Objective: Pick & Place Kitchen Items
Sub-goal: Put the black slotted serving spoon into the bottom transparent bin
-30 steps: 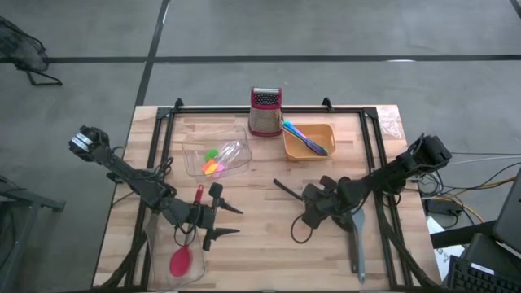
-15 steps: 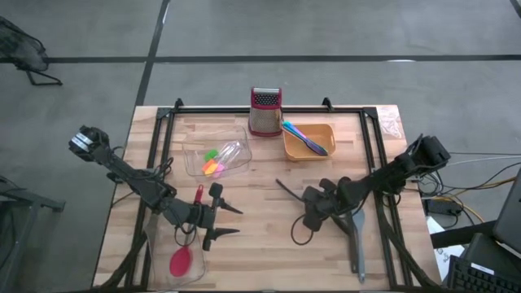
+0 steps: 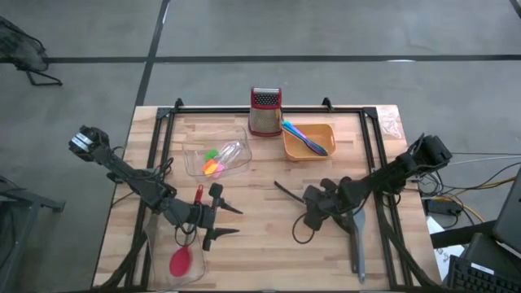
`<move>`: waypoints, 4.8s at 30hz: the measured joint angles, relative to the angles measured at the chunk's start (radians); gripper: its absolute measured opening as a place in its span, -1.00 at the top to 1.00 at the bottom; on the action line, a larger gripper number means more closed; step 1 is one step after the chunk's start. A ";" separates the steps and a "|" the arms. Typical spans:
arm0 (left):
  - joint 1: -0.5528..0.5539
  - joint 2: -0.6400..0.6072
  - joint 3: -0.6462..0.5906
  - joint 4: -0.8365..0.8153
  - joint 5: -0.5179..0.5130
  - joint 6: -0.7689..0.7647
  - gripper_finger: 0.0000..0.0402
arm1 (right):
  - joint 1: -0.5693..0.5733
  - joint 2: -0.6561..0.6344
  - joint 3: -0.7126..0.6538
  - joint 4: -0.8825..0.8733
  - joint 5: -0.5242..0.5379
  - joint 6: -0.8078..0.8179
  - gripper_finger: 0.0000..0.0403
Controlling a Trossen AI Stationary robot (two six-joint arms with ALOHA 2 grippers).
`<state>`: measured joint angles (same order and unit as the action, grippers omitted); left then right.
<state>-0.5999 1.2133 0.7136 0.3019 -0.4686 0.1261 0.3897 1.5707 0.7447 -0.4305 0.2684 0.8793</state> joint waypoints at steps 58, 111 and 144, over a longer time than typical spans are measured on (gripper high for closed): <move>0.002 0.001 0.000 0.040 -0.101 -0.040 -0.26 | 0.129 0.000 0.462 0.070 0.619 -0.601 0.93; 0.165 0.008 0.000 0.371 0.071 -0.021 0.45 | 0.028 0.091 0.396 0.750 0.356 -0.991 0.89; 0.163 -0.029 0.000 0.231 0.095 -0.144 0.89 | 0.032 0.089 0.369 0.650 0.310 -0.957 0.29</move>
<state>-0.4366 1.1843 0.7136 0.5329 -0.3740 -0.0180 0.4213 1.6596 1.1136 0.2196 0.5787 -0.0776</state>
